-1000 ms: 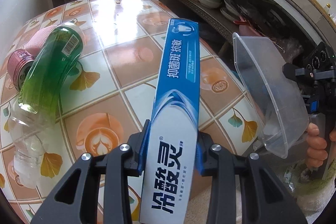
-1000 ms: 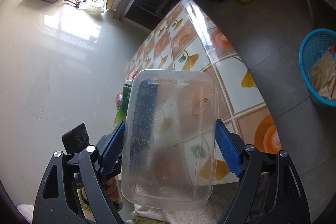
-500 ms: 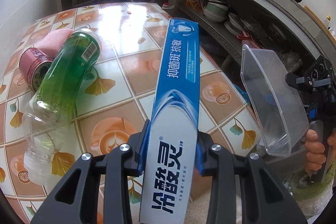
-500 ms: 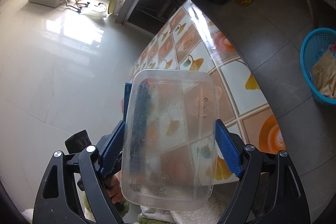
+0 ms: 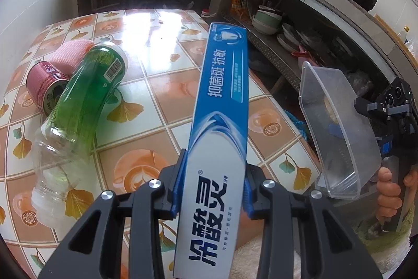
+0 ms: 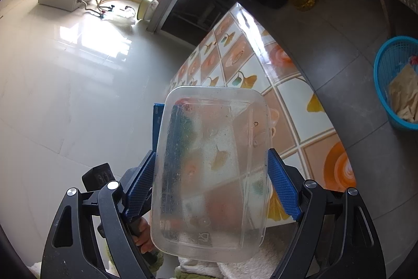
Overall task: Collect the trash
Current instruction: 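Carry the toothpaste box and plastic box with both tools toward the basket, then open both grippers over the blue basket, dropping both boxes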
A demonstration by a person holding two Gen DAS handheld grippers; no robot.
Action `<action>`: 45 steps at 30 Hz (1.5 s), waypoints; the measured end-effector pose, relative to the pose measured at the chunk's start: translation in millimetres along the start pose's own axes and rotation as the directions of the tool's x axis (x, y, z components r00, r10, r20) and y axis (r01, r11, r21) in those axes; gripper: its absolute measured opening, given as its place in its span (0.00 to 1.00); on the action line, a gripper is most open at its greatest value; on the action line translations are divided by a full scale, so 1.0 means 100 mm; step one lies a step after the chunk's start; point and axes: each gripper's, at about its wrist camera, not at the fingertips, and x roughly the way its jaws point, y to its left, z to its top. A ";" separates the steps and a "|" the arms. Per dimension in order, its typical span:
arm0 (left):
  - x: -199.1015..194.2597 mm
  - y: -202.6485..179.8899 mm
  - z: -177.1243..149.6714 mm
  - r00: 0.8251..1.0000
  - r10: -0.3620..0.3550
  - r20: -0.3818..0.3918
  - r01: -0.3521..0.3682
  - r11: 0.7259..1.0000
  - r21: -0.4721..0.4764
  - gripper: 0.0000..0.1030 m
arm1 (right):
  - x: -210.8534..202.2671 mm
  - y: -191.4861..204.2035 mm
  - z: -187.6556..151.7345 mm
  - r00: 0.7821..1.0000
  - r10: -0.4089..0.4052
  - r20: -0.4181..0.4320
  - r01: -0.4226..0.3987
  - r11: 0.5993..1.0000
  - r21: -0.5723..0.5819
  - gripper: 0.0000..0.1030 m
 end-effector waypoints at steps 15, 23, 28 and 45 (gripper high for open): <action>-0.03 0.01 -0.01 1.000 -0.005 0.008 0.005 1.000 -0.004 0.33 | 0.05 0.00 -0.01 1.000 0.019 0.001 -0.019 1.000 0.009 0.76; -0.04 -0.12 0.06 1.000 -0.024 0.008 0.023 0.999 0.025 0.33 | -0.13 -0.12 0.04 0.998 0.038 0.050 -0.040 0.999 0.024 0.76; 0.02 -0.49 0.30 0.996 -0.088 0.002 0.087 0.992 0.097 0.33 | -0.74 -0.34 0.11 0.979 0.005 0.203 -0.016 0.999 0.050 0.76; 2.05 -2.40 0.99 0.825 -0.264 -0.500 0.368 0.922 0.121 0.34 | -1.58 -2.06 -0.30 0.879 -0.317 0.357 0.131 0.879 0.459 0.76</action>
